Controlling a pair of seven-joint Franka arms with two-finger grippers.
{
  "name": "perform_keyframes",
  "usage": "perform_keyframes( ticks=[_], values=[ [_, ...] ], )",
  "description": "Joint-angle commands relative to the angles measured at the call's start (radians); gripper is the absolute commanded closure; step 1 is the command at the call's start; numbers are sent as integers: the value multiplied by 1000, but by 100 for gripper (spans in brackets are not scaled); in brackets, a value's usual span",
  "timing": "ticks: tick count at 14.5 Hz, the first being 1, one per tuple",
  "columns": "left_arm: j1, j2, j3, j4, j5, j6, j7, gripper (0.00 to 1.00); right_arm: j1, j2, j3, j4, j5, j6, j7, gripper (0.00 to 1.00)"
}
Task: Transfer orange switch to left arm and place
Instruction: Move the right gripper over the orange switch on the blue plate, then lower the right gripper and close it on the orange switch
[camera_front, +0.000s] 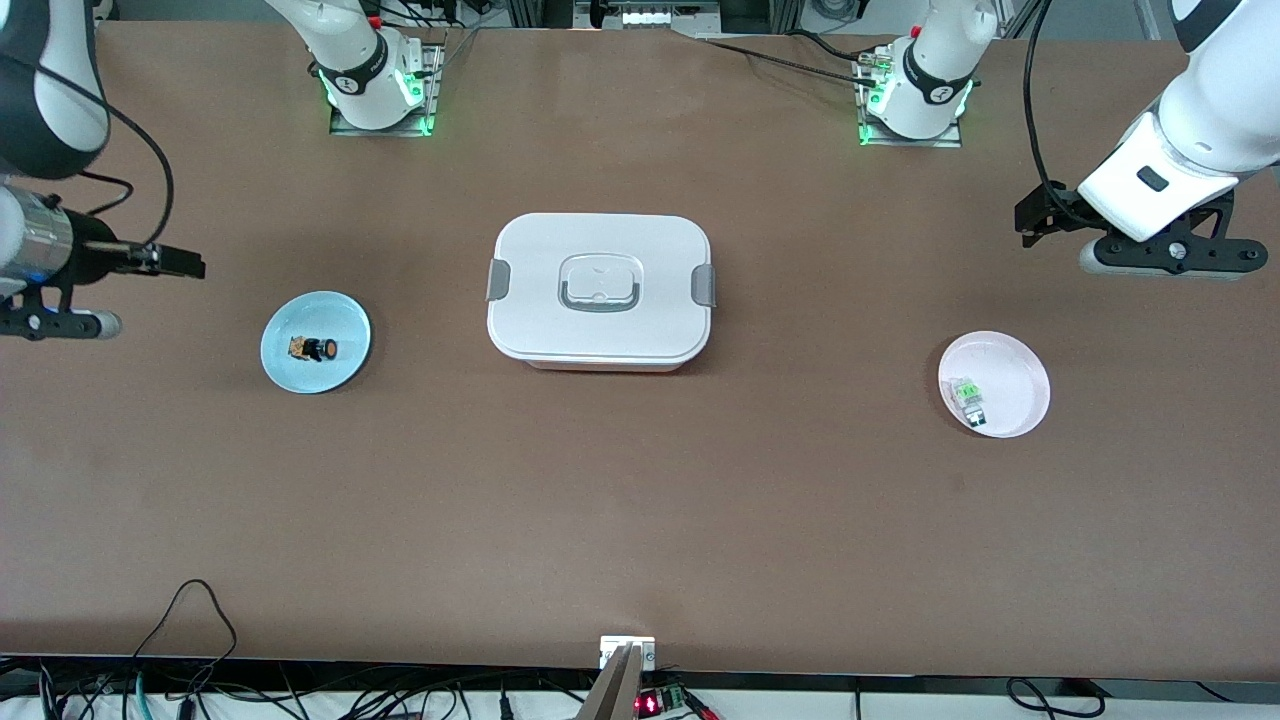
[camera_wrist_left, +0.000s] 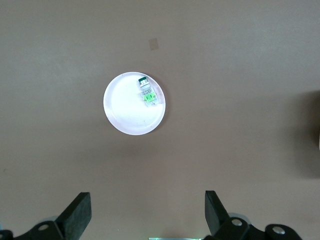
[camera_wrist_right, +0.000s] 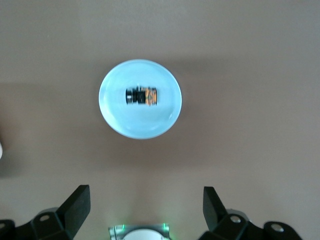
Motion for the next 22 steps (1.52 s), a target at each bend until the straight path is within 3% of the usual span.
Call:
perform_keyframes(
  ticks=[1,7,10,22],
  values=[
    [1,10,-2,33,-4,-24,-14,0,-7,28,2,-60,16,92,-13,0],
    [1,12,-2,33,-18,-24,-14,0,-6,-33,10,-446,12,538,-15,0],
    [1,12,-2,33,-18,-24,-14,0,-6,-32,10,-540,9,647,-15,0],
    [1,10,-2,33,-18,-26,-15,0,-7,137,10,-583,14,930,-13,0]
  ],
)
